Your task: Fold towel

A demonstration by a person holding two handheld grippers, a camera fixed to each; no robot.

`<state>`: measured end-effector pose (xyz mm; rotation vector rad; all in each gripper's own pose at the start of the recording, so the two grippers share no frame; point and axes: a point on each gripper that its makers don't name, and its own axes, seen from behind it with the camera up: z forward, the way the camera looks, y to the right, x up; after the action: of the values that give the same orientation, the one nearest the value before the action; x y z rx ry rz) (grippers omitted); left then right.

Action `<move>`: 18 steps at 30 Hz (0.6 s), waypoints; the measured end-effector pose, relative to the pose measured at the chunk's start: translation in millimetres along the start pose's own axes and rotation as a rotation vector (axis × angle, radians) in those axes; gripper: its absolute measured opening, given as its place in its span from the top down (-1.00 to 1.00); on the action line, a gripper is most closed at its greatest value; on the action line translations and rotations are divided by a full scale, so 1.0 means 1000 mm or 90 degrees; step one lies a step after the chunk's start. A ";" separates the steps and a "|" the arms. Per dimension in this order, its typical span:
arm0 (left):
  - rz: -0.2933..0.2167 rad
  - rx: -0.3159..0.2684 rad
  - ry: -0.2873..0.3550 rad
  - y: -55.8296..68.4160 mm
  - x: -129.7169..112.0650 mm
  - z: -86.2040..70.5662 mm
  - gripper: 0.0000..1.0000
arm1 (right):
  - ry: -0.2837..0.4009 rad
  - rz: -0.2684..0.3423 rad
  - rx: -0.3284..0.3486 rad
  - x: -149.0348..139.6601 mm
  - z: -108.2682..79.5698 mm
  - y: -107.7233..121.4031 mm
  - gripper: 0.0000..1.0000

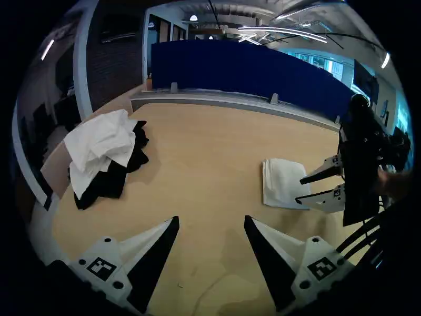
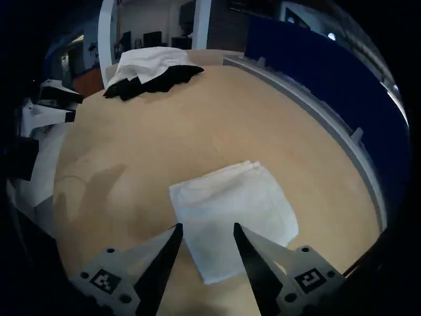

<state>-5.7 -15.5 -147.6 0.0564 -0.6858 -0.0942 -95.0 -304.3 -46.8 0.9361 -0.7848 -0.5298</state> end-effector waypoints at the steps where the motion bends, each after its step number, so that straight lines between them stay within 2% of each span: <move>1: -0.001 0.000 0.000 0.000 0.000 0.000 -0.83 | -0.002 0.006 -0.003 -0.004 -0.002 0.001 -0.48; 11: -0.001 -0.003 0.000 0.004 0.001 0.002 -0.83 | -0.025 0.057 -0.030 -0.044 -0.021 0.002 -0.48; 18: -0.002 -0.007 0.001 0.008 0.002 0.004 -0.83 | -0.032 0.081 -0.036 -0.056 -0.021 0.002 -0.46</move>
<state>-6.4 -8.0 -143.1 0.0467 -0.6838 -0.1008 -112.2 -253.6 -72.8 0.8173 -0.8650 -0.4630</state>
